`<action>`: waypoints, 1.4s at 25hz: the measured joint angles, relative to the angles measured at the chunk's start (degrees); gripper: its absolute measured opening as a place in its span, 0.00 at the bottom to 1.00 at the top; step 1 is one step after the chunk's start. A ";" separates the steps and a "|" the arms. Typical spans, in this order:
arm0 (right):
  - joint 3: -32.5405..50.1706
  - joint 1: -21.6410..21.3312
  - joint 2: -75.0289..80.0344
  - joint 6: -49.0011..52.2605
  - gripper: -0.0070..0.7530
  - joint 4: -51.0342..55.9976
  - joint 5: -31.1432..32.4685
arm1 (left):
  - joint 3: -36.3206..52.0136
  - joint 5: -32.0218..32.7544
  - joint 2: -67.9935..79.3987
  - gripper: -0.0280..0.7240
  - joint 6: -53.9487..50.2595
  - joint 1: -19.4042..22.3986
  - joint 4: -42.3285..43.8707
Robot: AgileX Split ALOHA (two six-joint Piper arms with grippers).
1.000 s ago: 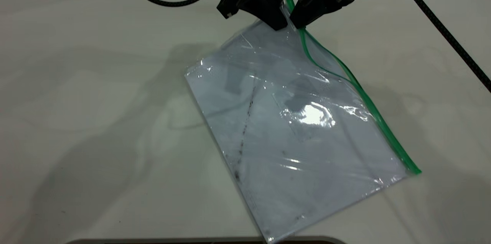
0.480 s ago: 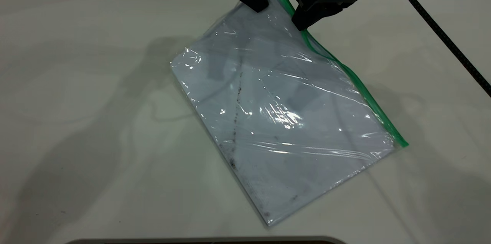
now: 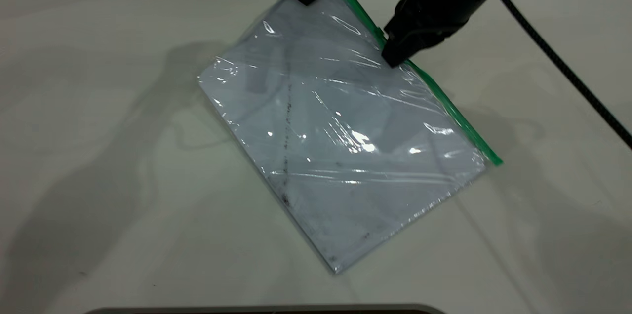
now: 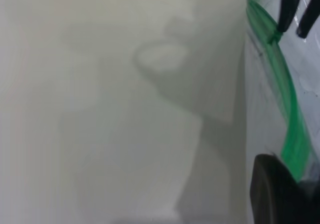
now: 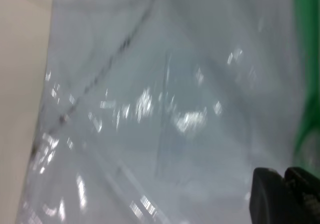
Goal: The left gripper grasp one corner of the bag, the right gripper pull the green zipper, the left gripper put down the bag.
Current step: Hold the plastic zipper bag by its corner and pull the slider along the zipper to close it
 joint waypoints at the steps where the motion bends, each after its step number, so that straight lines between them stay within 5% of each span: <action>1: 0.00 0.00 0.28 0.00 0.10 -0.04 0.00 | -0.07 0.00 0.00 0.11 -0.07 0.35 0.00; 10: 0.00 0.00 0.42 0.00 0.18 -0.14 -3.73 | -0.45 0.16 0.00 0.11 -0.49 1.70 0.00; 17: -0.50 0.00 0.42 -0.05 0.61 0.04 -6.23 | -0.45 0.16 0.00 0.11 0.32 1.43 0.05; 22: -3.55 0.00 0.42 -0.05 0.76 0.04 -5.44 | -0.45 0.16 0.00 0.11 0.97 -0.78 1.26; 29: -4.26 0.04 0.95 -0.30 0.69 0.09 -4.12 | -0.45 0.16 0.00 0.11 1.67 -2.42 0.91; 35: -4.26 0.04 1.51 -0.49 0.34 0.04 -2.82 | -0.45 0.16 0.00 0.11 1.79 -2.42 0.91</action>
